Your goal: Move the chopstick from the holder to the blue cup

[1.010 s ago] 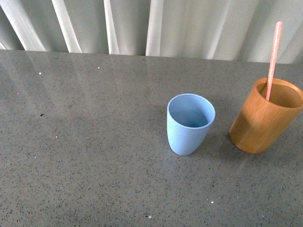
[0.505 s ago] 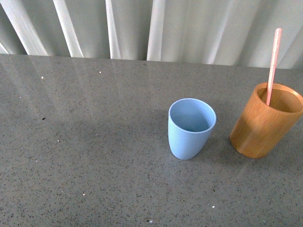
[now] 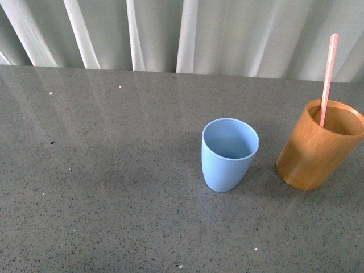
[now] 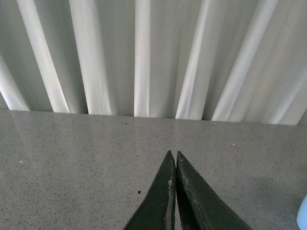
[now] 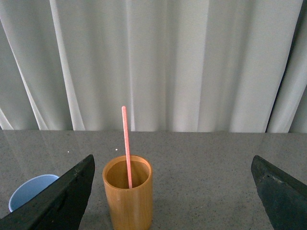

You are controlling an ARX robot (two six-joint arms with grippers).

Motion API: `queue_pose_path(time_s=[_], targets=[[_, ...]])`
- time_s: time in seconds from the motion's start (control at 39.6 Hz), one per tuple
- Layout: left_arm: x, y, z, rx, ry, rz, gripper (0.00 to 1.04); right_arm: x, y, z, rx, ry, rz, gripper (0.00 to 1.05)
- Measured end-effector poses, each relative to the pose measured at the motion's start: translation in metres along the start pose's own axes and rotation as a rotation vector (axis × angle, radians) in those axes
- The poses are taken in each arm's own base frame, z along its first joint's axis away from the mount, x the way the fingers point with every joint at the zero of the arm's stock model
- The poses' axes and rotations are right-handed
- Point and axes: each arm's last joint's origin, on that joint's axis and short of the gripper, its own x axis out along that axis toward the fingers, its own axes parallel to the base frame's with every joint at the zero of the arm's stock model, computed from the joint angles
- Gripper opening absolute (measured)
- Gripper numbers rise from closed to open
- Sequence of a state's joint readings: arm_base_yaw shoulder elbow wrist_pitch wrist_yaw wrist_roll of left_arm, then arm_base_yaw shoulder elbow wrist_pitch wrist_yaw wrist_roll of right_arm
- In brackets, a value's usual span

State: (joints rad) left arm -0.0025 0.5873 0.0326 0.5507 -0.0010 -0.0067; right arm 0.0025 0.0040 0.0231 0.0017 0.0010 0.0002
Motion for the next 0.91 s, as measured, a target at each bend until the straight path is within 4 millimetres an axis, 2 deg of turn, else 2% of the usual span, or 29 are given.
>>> queue_pose_path(time_s=[0.91], targets=[[-0.026, 0.0, 0.002, 0.002, -0.027, 0.0, 0.04, 0.0, 0.0, 0.0, 0.0, 0.0, 0.0, 0.95]])
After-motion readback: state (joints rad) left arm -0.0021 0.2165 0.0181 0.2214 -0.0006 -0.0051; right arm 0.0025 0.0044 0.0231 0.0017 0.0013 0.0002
